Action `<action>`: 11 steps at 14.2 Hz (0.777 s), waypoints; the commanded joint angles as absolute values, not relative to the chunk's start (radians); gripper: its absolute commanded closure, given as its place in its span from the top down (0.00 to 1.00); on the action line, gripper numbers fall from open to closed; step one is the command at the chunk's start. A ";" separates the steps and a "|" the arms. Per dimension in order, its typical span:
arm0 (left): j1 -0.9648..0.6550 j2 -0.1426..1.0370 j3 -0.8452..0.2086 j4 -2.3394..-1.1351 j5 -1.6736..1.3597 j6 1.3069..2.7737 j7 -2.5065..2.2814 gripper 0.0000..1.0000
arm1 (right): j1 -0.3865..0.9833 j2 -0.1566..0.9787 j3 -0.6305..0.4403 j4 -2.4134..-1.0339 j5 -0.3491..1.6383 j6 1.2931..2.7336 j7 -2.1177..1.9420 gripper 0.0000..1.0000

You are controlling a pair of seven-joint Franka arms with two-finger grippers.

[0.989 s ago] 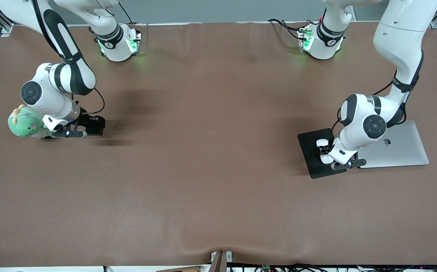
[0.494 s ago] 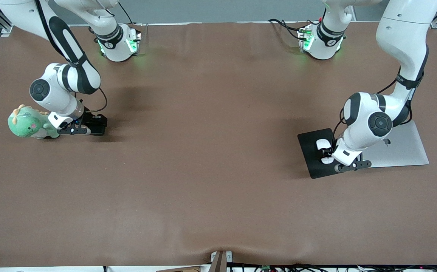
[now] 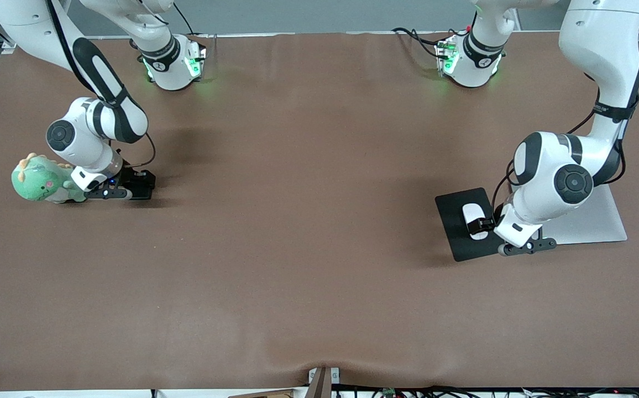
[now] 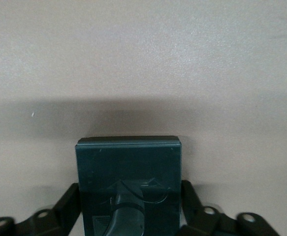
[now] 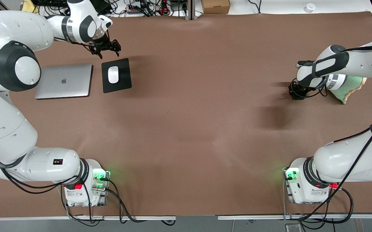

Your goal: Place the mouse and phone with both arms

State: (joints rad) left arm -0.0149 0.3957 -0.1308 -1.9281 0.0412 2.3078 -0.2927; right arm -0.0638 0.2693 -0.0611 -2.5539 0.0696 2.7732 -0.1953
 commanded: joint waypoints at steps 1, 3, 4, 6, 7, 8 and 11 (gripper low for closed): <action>-0.014 0.338 -0.141 -1.905 0.043 2.229 -0.296 1.00 | -0.089 0.218 -0.048 -2.540 0.052 2.677 -0.209 1.00; -0.014 0.307 -0.153 -1.878 0.043 2.166 -0.299 1.00 | -0.089 0.158 -0.048 -2.502 0.054 2.521 -0.210 1.00; -0.014 0.293 -0.159 -1.858 0.043 2.125 -0.299 1.00 | -0.087 0.134 -0.048 -2.475 0.054 2.446 -0.210 1.00; -0.014 0.273 -0.167 -1.801 0.043 2.042 -0.298 1.00 | -0.086 0.091 -0.046 -2.407 0.054 2.297 -0.210 1.00; -0.014 0.267 -0.167 -1.764 0.043 1.996 -0.293 1.00 | -0.087 0.077 -0.046 -2.363 0.054 2.220 -0.210 1.00; -0.014 0.265 -0.169 -1.725 0.043 1.955 -0.290 1.00 | -0.087 0.071 -0.046 -2.315 0.054 2.141 -0.210 1.00; -0.015 0.267 -0.175 -1.619 0.044 1.847 -0.288 1.00 | -0.087 0.063 -0.048 -2.130 0.052 1.863 -0.210 1.00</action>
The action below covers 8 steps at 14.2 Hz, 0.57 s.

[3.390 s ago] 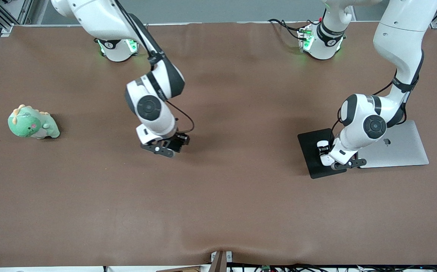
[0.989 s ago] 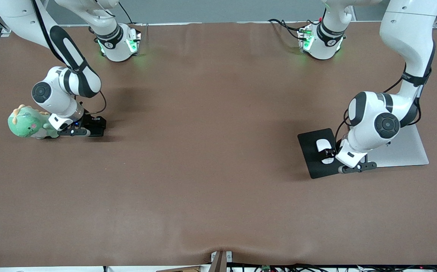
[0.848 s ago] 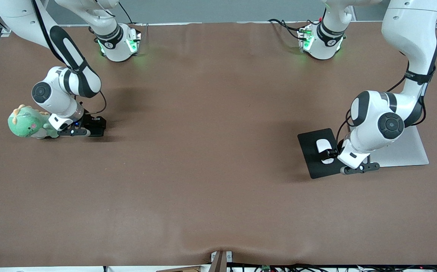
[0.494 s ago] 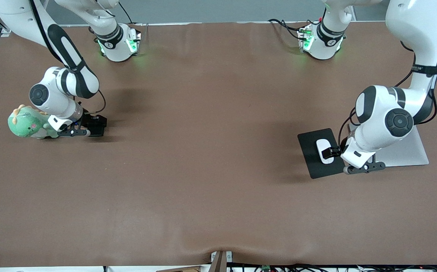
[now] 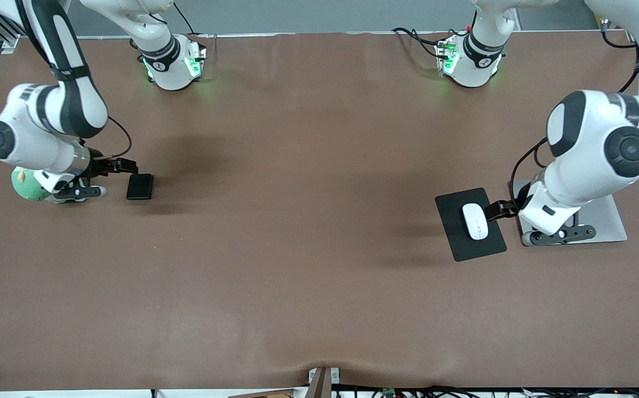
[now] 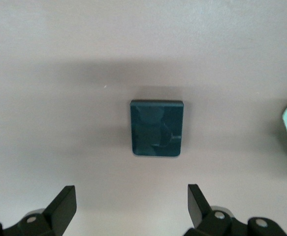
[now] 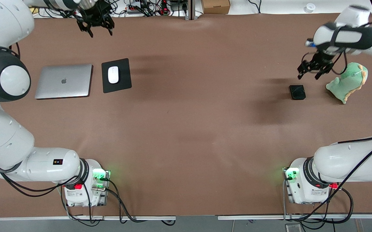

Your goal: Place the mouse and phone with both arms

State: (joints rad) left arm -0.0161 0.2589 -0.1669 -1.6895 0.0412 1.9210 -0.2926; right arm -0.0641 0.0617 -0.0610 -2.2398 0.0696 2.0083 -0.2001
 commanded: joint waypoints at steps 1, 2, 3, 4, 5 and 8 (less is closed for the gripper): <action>-0.015 0.265 -0.175 -1.591 0.044 1.823 -0.287 1.00 | -0.087 0.063 -0.046 -2.059 0.052 1.768 -0.209 1.00; -0.014 0.265 -0.175 -1.566 0.044 1.795 -0.287 1.00 | -0.086 0.063 -0.046 -1.995 0.052 1.684 -0.210 1.00; -0.014 0.265 -0.175 -1.537 0.044 1.763 -0.287 1.00 | -0.083 0.063 -0.045 -1.926 0.052 1.602 -0.207 1.00; -0.012 0.265 -0.175 -1.513 0.043 1.737 -0.287 1.00 | -0.083 0.064 -0.043 -1.875 0.052 1.550 -0.207 1.00; -0.009 0.265 -0.173 -1.493 0.044 1.718 -0.287 1.00 | -0.080 0.063 -0.041 -1.835 0.052 1.511 -0.209 1.00; -0.006 0.264 -0.178 -1.459 0.046 1.677 -0.285 1.00 | -0.074 0.064 -0.035 -1.712 0.055 1.379 -0.209 1.00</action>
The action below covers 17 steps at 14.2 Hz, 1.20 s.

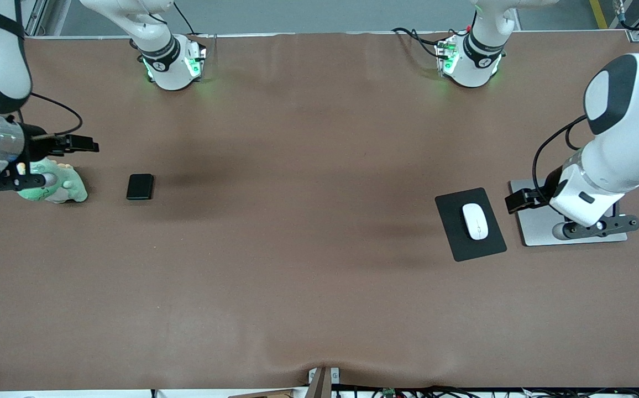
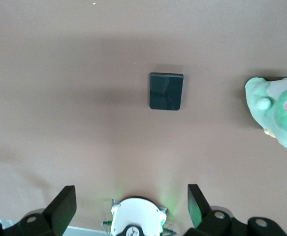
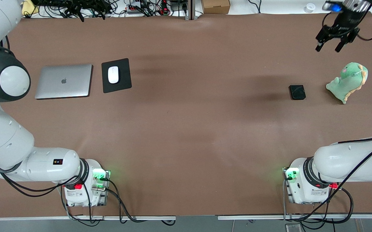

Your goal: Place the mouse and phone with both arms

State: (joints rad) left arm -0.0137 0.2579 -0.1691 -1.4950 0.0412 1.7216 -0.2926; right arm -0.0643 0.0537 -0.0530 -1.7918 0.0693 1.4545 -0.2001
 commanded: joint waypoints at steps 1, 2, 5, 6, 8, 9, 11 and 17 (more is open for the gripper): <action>-0.006 0.262 -0.176 -1.459 0.046 1.669 -0.287 1.00 | -0.063 0.064 -0.035 -1.672 0.055 1.346 -0.210 1.00; -0.008 0.247 -0.175 -1.459 0.046 1.663 -0.287 1.00 | -0.057 0.064 -0.035 -1.631 0.055 1.315 -0.210 1.00; -0.008 0.204 -0.173 -1.459 0.046 1.655 -0.287 1.00 | -0.048 0.064 -0.032 -1.550 0.058 1.273 -0.212 1.00; -0.008 0.192 -0.175 -1.459 0.048 1.646 -0.287 1.00 | -0.046 0.066 -0.034 -1.510 0.064 1.246 -0.212 1.00; -0.011 0.170 -0.175 -1.460 0.048 1.637 -0.287 1.00 | -0.045 0.074 -0.031 -1.441 0.071 1.207 -0.209 1.00; -0.014 0.161 -0.176 -1.460 0.048 1.629 -0.288 1.00 | -0.044 0.075 -0.014 -1.419 0.071 1.203 -0.209 1.00; -0.014 0.140 -0.182 -1.462 0.046 1.614 -0.288 1.00 | -0.031 0.077 -0.012 -1.362 0.066 1.171 -0.207 1.00; -0.003 0.084 -0.183 -1.473 0.044 1.562 -0.241 1.00 | -0.029 0.081 -0.029 -1.207 0.063 1.129 -0.207 1.00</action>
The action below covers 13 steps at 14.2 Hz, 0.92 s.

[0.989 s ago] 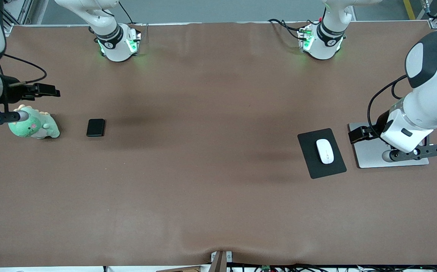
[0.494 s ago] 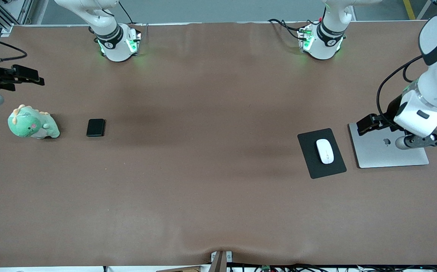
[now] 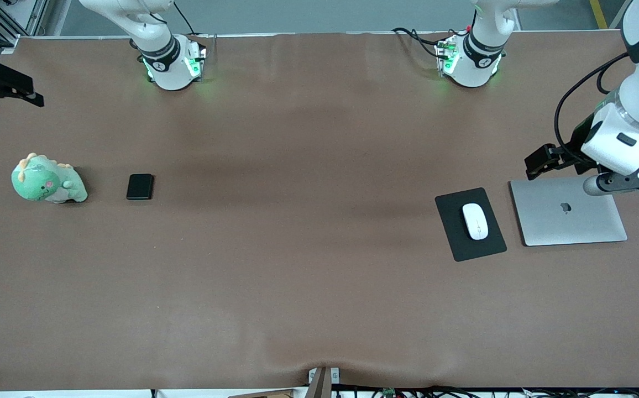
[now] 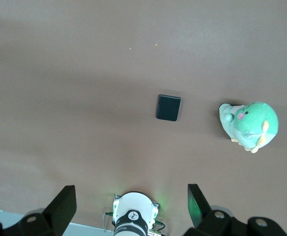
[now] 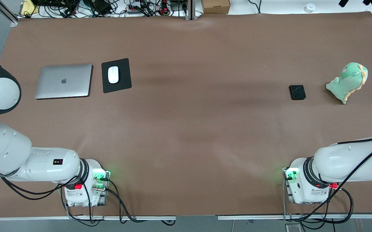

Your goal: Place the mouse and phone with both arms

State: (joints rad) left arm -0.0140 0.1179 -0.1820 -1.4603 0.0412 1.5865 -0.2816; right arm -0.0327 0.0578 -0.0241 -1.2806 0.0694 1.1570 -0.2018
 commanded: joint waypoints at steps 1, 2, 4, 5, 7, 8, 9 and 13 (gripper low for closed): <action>-0.003 0.078 -0.178 -1.473 0.044 1.560 -0.223 1.00 | -0.022 0.062 -0.029 -1.207 0.064 1.112 -0.198 1.00; 0.012 0.069 -0.176 -1.473 0.044 1.559 -0.206 1.00 | -0.012 0.045 -0.026 -1.207 0.058 1.054 -0.202 1.00; 0.028 0.054 -0.180 -1.477 0.040 1.559 -0.173 1.00 | -0.005 0.012 -0.028 -1.213 0.058 1.022 -0.198 1.00; 0.011 0.037 -0.172 -1.494 0.040 1.559 -0.166 1.00 | -0.005 -0.007 -0.031 -1.216 0.058 1.025 -0.198 1.00; -0.067 -0.018 -0.093 -1.554 0.041 1.560 -0.164 1.00 | -0.003 -0.043 -0.044 -1.245 0.066 1.034 -0.198 1.00; -0.092 -0.040 -0.054 -1.575 0.040 1.560 -0.161 1.00 | -0.003 -0.051 -0.055 -1.256 0.071 1.034 -0.196 1.00; -0.095 -0.063 -0.043 -1.595 0.038 1.560 -0.143 1.00 | -0.002 -0.054 -0.058 -1.276 0.075 1.037 -0.195 1.00; -0.132 -0.156 0.021 -1.693 0.029 1.575 -0.107 1.00 | 0.014 -0.054 -0.057 -1.287 0.078 1.054 -0.195 1.00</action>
State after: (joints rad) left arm -0.0973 -0.0786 -0.0207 -1.6090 0.0412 1.5581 -0.1251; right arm -0.0070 -0.0327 -0.0473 -1.2569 0.0716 1.0392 -0.2013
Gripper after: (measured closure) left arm 0.000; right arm 0.000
